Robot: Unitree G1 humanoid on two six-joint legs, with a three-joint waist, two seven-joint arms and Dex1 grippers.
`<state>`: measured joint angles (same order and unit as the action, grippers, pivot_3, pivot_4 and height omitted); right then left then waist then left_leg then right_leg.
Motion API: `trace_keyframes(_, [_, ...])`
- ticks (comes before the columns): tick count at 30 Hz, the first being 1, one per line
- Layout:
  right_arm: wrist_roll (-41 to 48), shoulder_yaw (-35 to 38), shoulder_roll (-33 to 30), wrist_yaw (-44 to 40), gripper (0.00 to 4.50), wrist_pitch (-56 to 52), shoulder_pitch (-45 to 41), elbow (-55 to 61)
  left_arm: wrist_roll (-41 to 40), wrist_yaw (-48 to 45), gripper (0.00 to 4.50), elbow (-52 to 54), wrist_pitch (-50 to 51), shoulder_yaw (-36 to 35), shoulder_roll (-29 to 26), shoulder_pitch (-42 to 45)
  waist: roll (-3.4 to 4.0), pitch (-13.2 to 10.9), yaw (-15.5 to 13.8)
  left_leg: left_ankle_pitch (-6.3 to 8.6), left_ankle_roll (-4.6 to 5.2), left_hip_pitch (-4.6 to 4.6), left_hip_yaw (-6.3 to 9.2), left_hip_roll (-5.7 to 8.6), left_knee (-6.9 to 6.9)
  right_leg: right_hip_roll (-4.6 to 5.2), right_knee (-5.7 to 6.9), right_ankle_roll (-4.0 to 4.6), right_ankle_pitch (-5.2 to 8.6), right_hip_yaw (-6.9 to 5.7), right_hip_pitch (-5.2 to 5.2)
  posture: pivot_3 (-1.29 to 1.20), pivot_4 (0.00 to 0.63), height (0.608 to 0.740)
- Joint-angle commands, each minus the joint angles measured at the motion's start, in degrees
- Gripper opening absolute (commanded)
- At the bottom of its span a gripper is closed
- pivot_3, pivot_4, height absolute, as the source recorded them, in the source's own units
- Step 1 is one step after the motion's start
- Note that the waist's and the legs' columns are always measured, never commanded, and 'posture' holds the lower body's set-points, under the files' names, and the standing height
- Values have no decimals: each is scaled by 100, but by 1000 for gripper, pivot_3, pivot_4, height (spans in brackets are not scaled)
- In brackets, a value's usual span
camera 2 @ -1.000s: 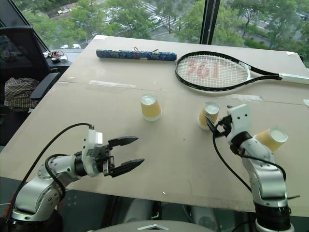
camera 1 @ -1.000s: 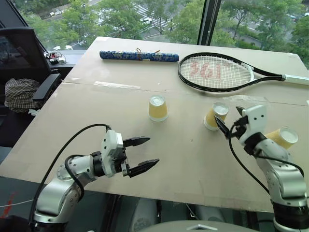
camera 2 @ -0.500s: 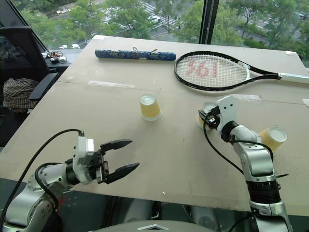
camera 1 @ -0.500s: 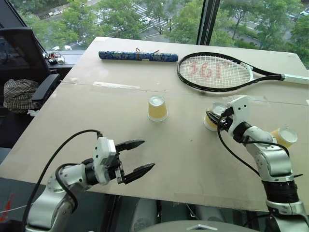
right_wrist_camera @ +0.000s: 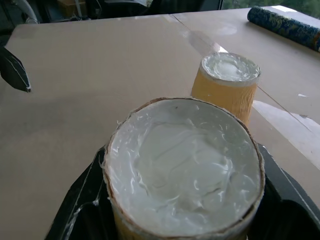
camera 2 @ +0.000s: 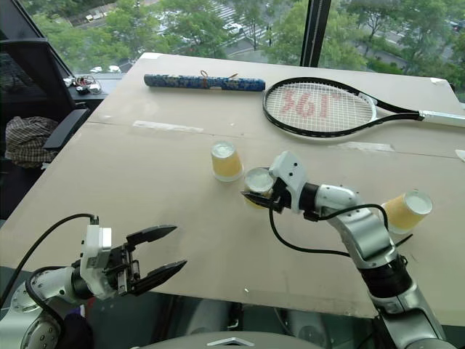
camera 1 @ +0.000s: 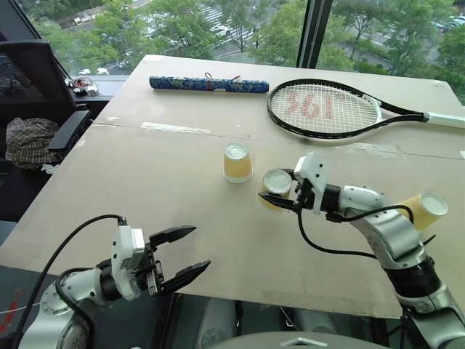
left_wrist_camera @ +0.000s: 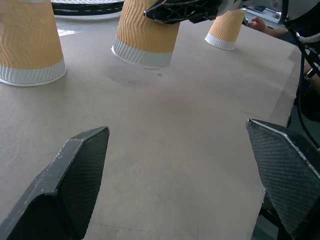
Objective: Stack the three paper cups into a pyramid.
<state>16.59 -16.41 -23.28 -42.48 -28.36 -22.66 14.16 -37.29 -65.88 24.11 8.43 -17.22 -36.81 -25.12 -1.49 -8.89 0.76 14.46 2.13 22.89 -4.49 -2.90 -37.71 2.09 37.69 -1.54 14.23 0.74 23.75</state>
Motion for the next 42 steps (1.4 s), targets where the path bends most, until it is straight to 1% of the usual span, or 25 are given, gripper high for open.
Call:
trace_keyframes(1, [-232,-76,-183,-267,3253,353,-65,-317,-105,57,4500,273,-49,-73,22,-54,1,-1,-3,0,0,0,-1,0,0,0,0,0,0,1,1,0,150,740])
trace_keyframes(2, [-274,-55,-274,-353,3667,493,-27,-331,-107,75,4500,302,-39,-58,30,-58,2,-2,-7,0,0,1,-1,0,0,1,0,0,0,0,1,0,150,740])
trace_keyframes(3, [-292,-14,-339,-412,4226,618,11,-302,-111,85,4500,322,-35,-46,36,-66,2,-2,-7,0,0,5,-2,1,0,0,0,0,0,0,5,0,150,740])
trace_keyframes(4, [-253,124,-356,-372,4449,704,47,-190,-118,100,4500,349,-28,-25,46,-71,1,-2,-6,0,0,7,-2,1,1,1,0,0,0,1,7,0,150,740])
trace_keyframes(7, [94,667,-445,-304,4449,701,107,347,-187,109,4500,443,25,43,51,-52,4,-5,-6,0,0,6,0,0,1,-1,3,0,0,1,7,0,150,740])
trace_keyframes(8, [378,984,-537,-327,4449,543,132,642,-238,128,4500,503,76,82,41,6,4,-5,-5,0,0,5,-1,-1,1,-2,5,-1,0,2,7,0,150,740])
trace_keyframes(10, [1352,1932,-787,-248,4449,-89,207,1313,-362,167,4500,634,202,198,2,236,8,-13,-27,0,0,3,-1,-1,1,-4,5,-1,0,2,7,0,150,740])
trace_keyframes(12, [1857,2722,-1219,-232,4449,-466,407,1730,-474,208,4500,734,354,306,-51,486,9,-14,-96,0,0,10,6,6,1,-4,4,-2,-1,-3,7,0,150,740])
trace_keyframes(13, [1886,2963,-1378,-157,4449,-542,505,1818,-512,215,4500,765,417,337,-70,570,1,-10,-116,0,0,13,10,11,0,-2,1,-2,0,-3,5,0,150,740])
trace_keyframes(15, [1621,3502,-1699,238,4449,-731,736,1774,-638,231,4500,826,568,405,-116,780,-8,-4,-127,1,0,11,12,13,1,8,-7,-2,0,1,-2,0,150,740])
trace_keyframes(16, [1411,3746,-1846,425,4449,-778,907,1697,-689,240,4500,843,643,451,-134,897,-11,-2,-125,1,0,11,14,13,1,8,-9,-2,0,0,-2,0,150,740])
trace_keyframes(18, [835,4189,-2175,683,4449,-780,1534,1548,-776,247,4500,838,798,592,-157,1187,-8,-2,-151,1,0,9,11,11,1,7,-9,-1,0,5,-1,0,150,740])
trace_keyframes(20, [558,4481,-2278,872,4449,-858,2071,1500,-795,214,4500,778,881,707,-155,1385,-3,-3,-146,0,1,8,10,16,1,1,-6,-2,0,10,-2,0,150,740])
trace_keyframes(21, [587,4611,-2194,947,4449,-966,2300,1503,-788,177,4500,730,909,763,-159,1460,-3,-3,-138,0,1,8,9,18,1,-10,-4,-2,1,15,-2,0,150,740])
trace_keyframes(25, [497,4784,-1836,1218,4449,-1043,2939,1526,-754,10,4500,558,961,889,-197,1658,0,-2,-89,0,1,2,4,16,2,-23,0,-5,1,17,-3,0,150,740])
trace_keyframes(28, [389,4942,-1508,1602,4449,-1150,3232,1583,-775,-95,4500,478,1014,884,-255,1764,4,-4,-58,0,1,1,6,15,2,-26,2,-7,2,16,-3,0,150,740])
trace_keyframes(31, [318,5018,-1340,1782,4449,-1200,3440,1632,-788,-180,4500,470,1037,875,-308,1789,6,-4,-28,0,1,-1,2,16,2,-25,3,-9,3,15,-3,0,150,740])
trace_keyframes(36, [374,5139,-1066,1952,4449,-1161,3601,1566,-839,-299,4500,482,1089,834,-353,1834,5,-4,-14,0,1,-1,0,16,2,-24,2,-9,3,17,-3,0,150,740])
trace_keyframes(40, [445,5080,-842,2010,4449,-1115,3602,1408,-844,-430,4500,527,1048,849,-380,1879,6,-4,-13,0,1,-1,2,16,2,-24,2,-9,4,17,-3,0,150,740])
trace_keyframes(42, [521,5071,-743,1982,3915,-1084,3588,1354,-878,-477,4500,565,1020,850,-354,1901,6,-4,-14,0,1,-1,0,16,2,-23,2,-9,4,17,-3,0,150,740])
